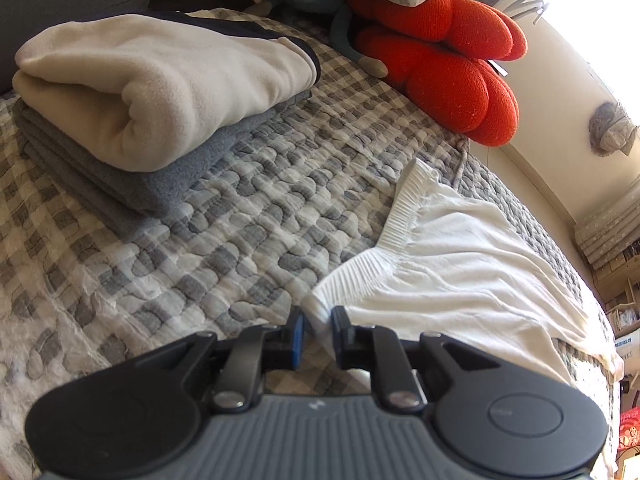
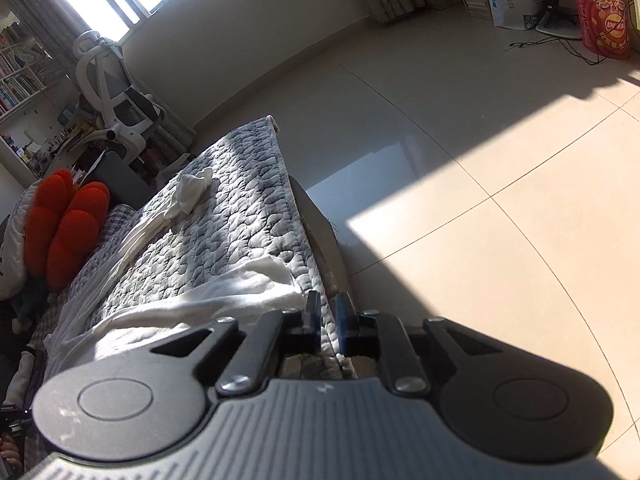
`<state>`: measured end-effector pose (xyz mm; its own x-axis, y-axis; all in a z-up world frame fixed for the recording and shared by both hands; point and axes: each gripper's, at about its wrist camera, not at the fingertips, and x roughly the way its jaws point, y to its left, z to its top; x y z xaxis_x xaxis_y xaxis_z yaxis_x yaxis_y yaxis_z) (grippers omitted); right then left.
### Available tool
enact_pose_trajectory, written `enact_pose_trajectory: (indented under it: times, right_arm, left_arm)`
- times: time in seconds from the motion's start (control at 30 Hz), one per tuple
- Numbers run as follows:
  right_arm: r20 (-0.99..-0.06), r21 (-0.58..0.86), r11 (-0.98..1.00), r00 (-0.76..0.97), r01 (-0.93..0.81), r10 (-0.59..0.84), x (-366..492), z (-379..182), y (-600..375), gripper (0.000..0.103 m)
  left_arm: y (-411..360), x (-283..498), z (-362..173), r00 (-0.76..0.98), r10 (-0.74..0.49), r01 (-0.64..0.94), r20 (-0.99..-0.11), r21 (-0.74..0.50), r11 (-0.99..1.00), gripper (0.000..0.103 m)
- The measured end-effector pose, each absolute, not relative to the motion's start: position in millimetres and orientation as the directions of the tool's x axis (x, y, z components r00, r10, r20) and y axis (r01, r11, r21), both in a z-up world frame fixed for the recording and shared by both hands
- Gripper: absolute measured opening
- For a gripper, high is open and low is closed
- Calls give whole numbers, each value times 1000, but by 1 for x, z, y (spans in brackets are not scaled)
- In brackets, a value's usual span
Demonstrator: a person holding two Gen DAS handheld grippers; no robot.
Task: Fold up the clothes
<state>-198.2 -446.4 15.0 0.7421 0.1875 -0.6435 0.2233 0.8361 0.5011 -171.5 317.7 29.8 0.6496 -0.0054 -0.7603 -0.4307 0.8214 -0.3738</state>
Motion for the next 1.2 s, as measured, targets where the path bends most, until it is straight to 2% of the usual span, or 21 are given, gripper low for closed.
enact_pose_trajectory:
  times: [0.03, 0.1, 0.23, 0.3, 0.33, 0.37, 0.5, 0.53, 0.57, 0.6, 0.63, 0.83, 1.07, 1.2]
  right_arm:
    - [-640, 496, 839, 747, 223, 180, -198, 16, -448, 16]
    - [-631, 486, 845, 758, 222, 164, -196, 17, -451, 18]
    - [-608, 450, 882, 771, 140, 188, -175, 23, -438, 20]
    - [-610, 391, 916, 770, 88, 186, -162, 26, -422, 31]
    - [-606, 356, 933, 774, 58, 183, -157, 28, -414, 41]
    - [-602, 322, 946, 777, 28, 182, -151, 29, -405, 45]
    - [-632, 237, 971, 756, -20, 170, -133, 23, -389, 45]
    - [-655, 207, 978, 740, -16, 151, -127, 18, -386, 37]
    - [-676, 197, 980, 722, -18, 149, -122, 12, -385, 17]
    - [-684, 196, 980, 713, -22, 153, -120, 8, -384, 9]
    - [-687, 190, 981, 710, -28, 154, -119, 5, -383, 7]
    - [-619, 144, 989, 783, 37, 61, -125, 23, -386, 4]
    - [-634, 74, 987, 771, 139, -61, -111, 24, -387, 3]
    - [-615, 89, 980, 784, 180, -88, -112, 29, -392, 3]
  left_arm:
    - [318, -174, 34, 657, 13, -436, -754, -366, 822, 31]
    - [317, -178, 42, 672, 45, -448, -739, -356, 820, 36]
    - [313, -179, 55, 692, 98, -471, -715, -345, 812, 38]
    - [307, -175, 60, 697, 104, -459, -709, -330, 825, 39]
    - [305, -173, 62, 701, 105, -455, -706, -328, 828, 39]
    - [302, -171, 65, 704, 108, -450, -701, -324, 832, 39]
    - [291, -161, 68, 709, 107, -419, -697, -294, 859, 39]
    - [289, -158, 67, 708, 104, -410, -698, -286, 866, 40]
    - [286, -155, 66, 707, 101, -400, -700, -278, 873, 40]
    - [283, -152, 65, 706, 99, -391, -701, -270, 880, 40]
    - [280, -149, 64, 705, 96, -381, -703, -261, 887, 40]
    - [263, -131, 59, 697, 80, -322, -713, -211, 923, 40]
    - [262, -122, 41, 651, 87, -315, -754, -163, 935, 41]
    - [266, -124, 38, 645, 87, -314, -759, -160, 936, 41]
